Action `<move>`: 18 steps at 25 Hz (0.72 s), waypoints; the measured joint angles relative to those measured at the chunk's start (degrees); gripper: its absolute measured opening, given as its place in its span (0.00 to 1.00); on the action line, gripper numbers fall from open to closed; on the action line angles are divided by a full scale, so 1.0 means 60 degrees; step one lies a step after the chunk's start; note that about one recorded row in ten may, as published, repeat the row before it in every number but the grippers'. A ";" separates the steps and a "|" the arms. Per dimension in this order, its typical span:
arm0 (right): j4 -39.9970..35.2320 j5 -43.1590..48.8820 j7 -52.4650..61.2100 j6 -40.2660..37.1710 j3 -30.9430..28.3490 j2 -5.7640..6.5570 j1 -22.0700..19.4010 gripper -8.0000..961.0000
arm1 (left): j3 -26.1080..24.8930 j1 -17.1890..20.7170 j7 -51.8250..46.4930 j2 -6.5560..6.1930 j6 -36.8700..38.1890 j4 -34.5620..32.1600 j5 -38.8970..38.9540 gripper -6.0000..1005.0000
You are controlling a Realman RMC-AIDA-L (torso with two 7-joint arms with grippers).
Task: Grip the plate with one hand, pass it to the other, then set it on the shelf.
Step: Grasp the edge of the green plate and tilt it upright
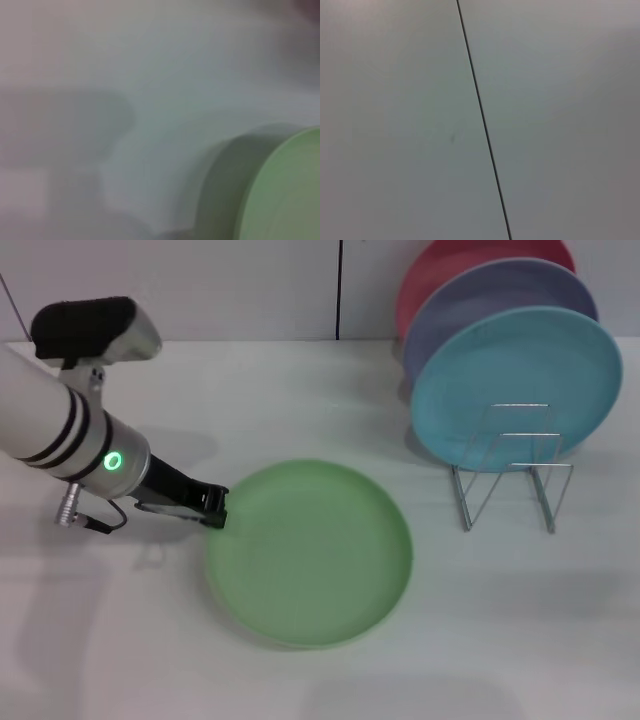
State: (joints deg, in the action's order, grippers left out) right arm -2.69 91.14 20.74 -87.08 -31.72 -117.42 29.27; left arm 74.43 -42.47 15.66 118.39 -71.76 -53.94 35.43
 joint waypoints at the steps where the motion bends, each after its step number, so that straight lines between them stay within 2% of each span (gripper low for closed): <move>1: 0.0005 0.0000 0.0000 0.0005 0.0006 0.0000 0.0013 0.75 | 0.0000 0.0000 0.0000 0.0000 0.0000 0.0000 0.0000 0.04; 2: 0.0017 0.0000 0.0000 0.0048 0.0029 0.0000 0.0031 0.75 | -0.0324 0.0392 0.0516 -0.0004 0.0116 -0.0276 0.0479 0.04; 5: 0.0024 0.0000 0.0000 0.0125 0.0071 0.0000 0.0060 0.75 | -0.0659 0.0841 0.1218 -0.0007 0.0326 -0.0421 0.1214 0.04; 7: 0.0027 0.0000 0.0000 0.0237 0.0118 0.0000 0.0112 0.75 | -0.1015 0.1391 0.2092 -0.0019 0.0650 -0.0446 0.2165 0.04; 8: 0.0027 0.0000 0.0000 0.0237 0.0118 0.0000 0.0112 0.75 | -0.1015 0.1391 0.2092 -0.0019 0.0650 -0.0446 0.2165 0.04; 10: 0.0041 0.0000 0.0000 0.0280 0.0151 0.0000 0.0134 0.75 | -0.1256 0.1798 0.2728 -0.0021 0.0866 -0.0447 0.2695 0.04; 14: 0.0087 0.0000 0.0028 0.0324 0.0385 -0.0018 0.0157 0.75 | -0.1336 0.2589 0.3899 0.0003 0.1502 -0.0405 0.3879 0.04; 16: 0.0099 0.0000 0.0026 0.0327 0.0517 -0.0059 0.0161 0.75 | -0.1294 0.3032 0.4688 0.0017 0.1887 -0.0328 0.4772 0.04; 17: 0.0085 0.0000 -0.0010 0.0336 0.0612 -0.0109 0.0169 0.75 | -0.1254 0.3404 0.5556 0.0032 0.2148 -0.0213 0.5707 0.04; 18: 0.0085 0.0000 -0.0010 0.0336 0.0612 -0.0109 0.0169 0.75 | -0.1254 0.3404 0.5556 0.0032 0.2148 -0.0213 0.5707 0.04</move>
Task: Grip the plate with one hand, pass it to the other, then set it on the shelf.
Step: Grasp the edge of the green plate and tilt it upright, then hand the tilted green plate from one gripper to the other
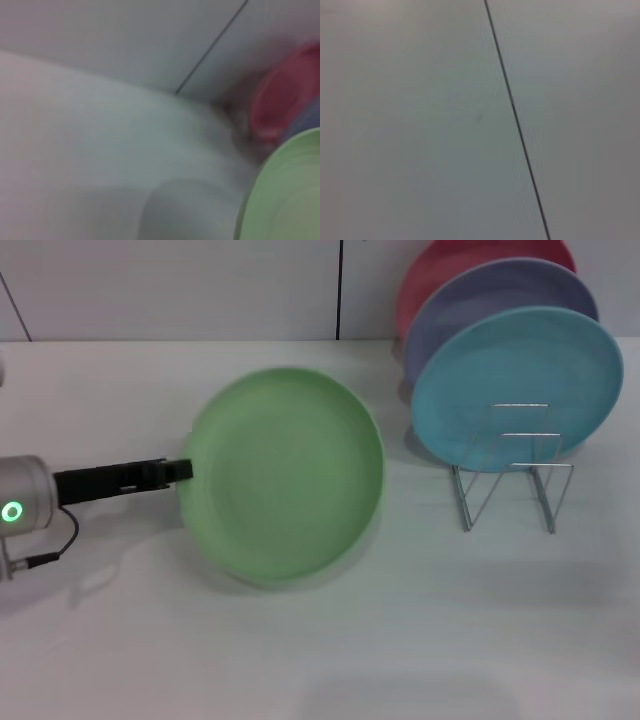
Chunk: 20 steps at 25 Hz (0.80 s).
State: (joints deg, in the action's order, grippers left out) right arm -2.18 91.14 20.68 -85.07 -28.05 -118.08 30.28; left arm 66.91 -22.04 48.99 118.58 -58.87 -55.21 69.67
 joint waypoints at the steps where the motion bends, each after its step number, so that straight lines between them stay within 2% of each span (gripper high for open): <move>1: -0.0001 0.0001 -0.0006 0.0004 0.0022 -0.0011 0.0004 0.75 | 0.0007 0.0189 0.0549 0.0009 0.0113 0.0132 0.0577 0.04; 2: -0.0002 0.0000 -0.0005 0.0007 0.0029 -0.0012 0.0005 0.75 | 0.0007 0.0296 0.0999 0.0010 0.0180 0.0272 0.1013 0.04; 4: 0.0031 0.0000 0.0036 0.0008 0.0101 -0.0014 0.0015 0.75 | 0.0009 0.0532 0.2811 0.0013 0.0361 0.1078 0.2805 0.04; 5: 0.0031 0.0000 0.0036 0.0008 0.0101 -0.0014 0.0015 0.75 | 0.0009 0.0532 0.2811 0.0013 0.0361 0.1078 0.2805 0.04; 13: 0.0257 0.0000 0.0031 0.0032 0.0932 -0.0102 0.0106 0.75 | 0.0064 0.0429 0.7776 0.0071 0.0466 0.3604 0.6765 0.04; 17: 0.0370 0.0000 0.0051 0.0018 0.1309 -0.0119 0.0048 0.75 | 0.0247 0.0254 1.0304 0.0086 -0.0003 0.5101 0.9209 0.04; 20: 0.0554 0.0000 0.0026 -0.0110 0.1585 -0.0146 -0.0109 0.75 | 0.0266 0.0117 1.1766 0.0086 -0.0639 0.5938 1.0277 0.04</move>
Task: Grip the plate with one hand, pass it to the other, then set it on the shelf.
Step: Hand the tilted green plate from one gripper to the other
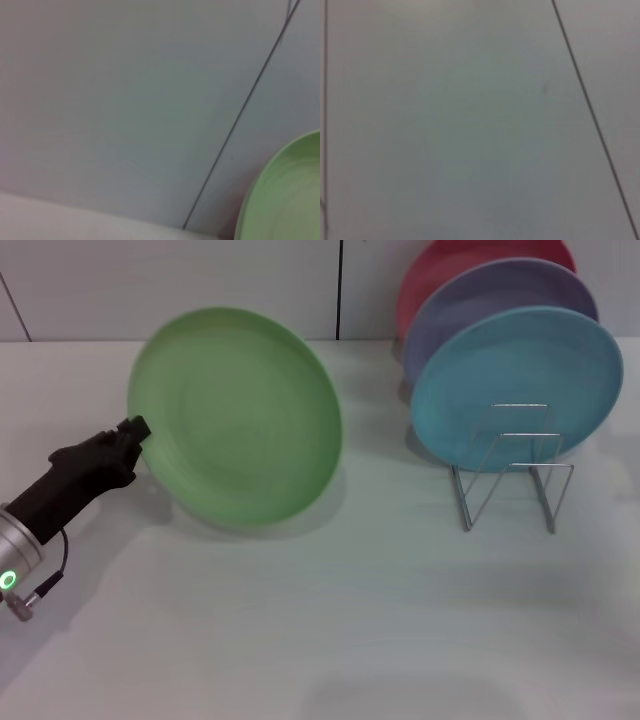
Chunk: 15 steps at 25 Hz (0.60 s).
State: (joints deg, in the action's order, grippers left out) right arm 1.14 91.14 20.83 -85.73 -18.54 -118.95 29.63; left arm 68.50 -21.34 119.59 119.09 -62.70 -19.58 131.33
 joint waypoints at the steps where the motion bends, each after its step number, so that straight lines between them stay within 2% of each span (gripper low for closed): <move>1: 0.0053 0.0000 -0.0019 -0.0028 0.0039 -0.0007 -0.0042 0.75 | 0.0001 -0.0027 0.0285 0.0001 -0.0145 0.0155 0.0172 0.04; 5: 0.0488 -0.0001 -0.0052 -0.0318 0.0150 -0.0048 -0.0425 0.75 | 0.0005 -0.0112 0.1506 0.0010 -0.0825 0.0856 0.1027 0.04; 11: 0.0957 0.0138 -0.0373 -0.0594 0.0705 -0.0052 -0.0749 0.75 | 0.0000 -0.0328 0.2642 0.0014 -0.1290 0.1639 0.1638 0.04; 15: 0.1360 0.0745 -0.0787 -0.0588 0.0961 -0.0053 -0.0936 0.75 | -0.0031 -0.0592 0.3178 0.0015 -0.1371 0.2040 0.1739 0.04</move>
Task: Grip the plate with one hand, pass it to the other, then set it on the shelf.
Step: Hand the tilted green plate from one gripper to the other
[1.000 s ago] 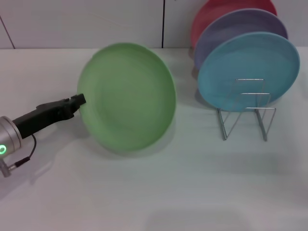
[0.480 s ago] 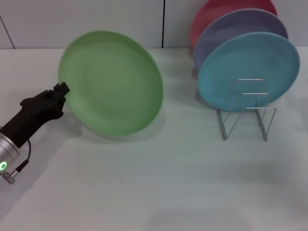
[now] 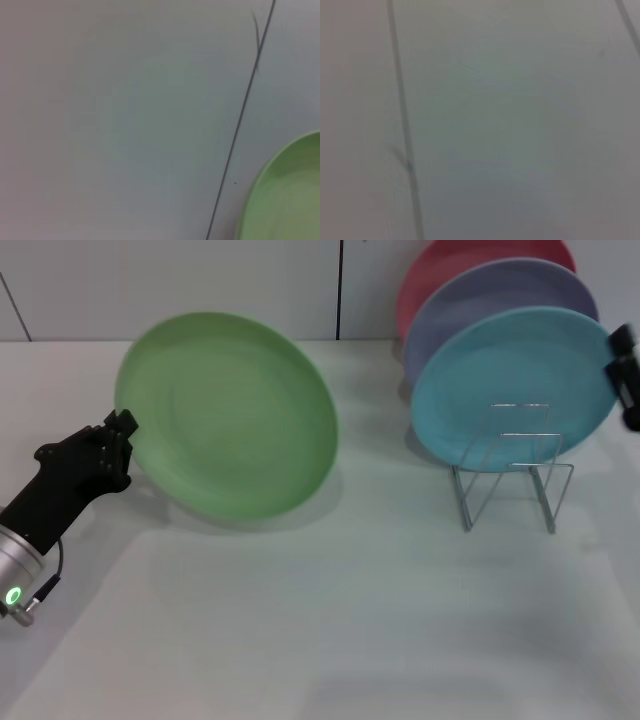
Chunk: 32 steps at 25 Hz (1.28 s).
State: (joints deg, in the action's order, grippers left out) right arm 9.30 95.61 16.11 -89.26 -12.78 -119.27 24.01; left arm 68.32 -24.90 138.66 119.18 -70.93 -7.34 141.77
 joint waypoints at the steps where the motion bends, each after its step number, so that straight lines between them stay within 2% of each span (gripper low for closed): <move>1: 0.0078 0.0256 -0.0064 0.0030 0.0006 0.0001 -0.0042 0.75 | -0.0015 -0.0048 0.0053 0.0000 -0.0015 0.0063 0.0000 0.04; 8: 0.0358 0.1893 -0.0136 0.0243 0.0006 -0.0035 -0.0215 0.75 | -0.0679 -0.0580 0.0627 0.0000 -0.0276 0.1042 0.0049 0.04; 14: 0.1266 0.2867 -0.0568 0.1043 0.0009 -0.0044 -0.0208 0.75 | -0.0888 -0.0649 0.0664 0.0000 -0.0385 0.1155 0.0057 0.04; 19: 0.2084 0.2907 -0.0874 0.1883 0.0321 -0.0044 0.0018 0.75 | -0.0924 -0.0647 0.0664 0.0000 -0.0621 0.1181 0.0059 0.04; 28: 0.2908 0.2918 -0.0879 0.2556 0.0549 -0.0058 0.0121 0.75 | -0.0953 -0.0713 0.0797 0.0000 -0.0713 0.1229 0.0059 0.04; 32: 0.3154 0.2918 -0.0880 0.2912 0.0552 -0.0073 0.0223 0.75 | -0.1265 -0.0885 0.1073 0.0000 -0.0755 0.1546 0.0029 0.04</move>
State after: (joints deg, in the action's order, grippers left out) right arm 28.23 113.12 10.83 -71.79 -9.46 -119.71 25.35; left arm 60.73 -30.20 145.10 119.18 -75.46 1.94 141.94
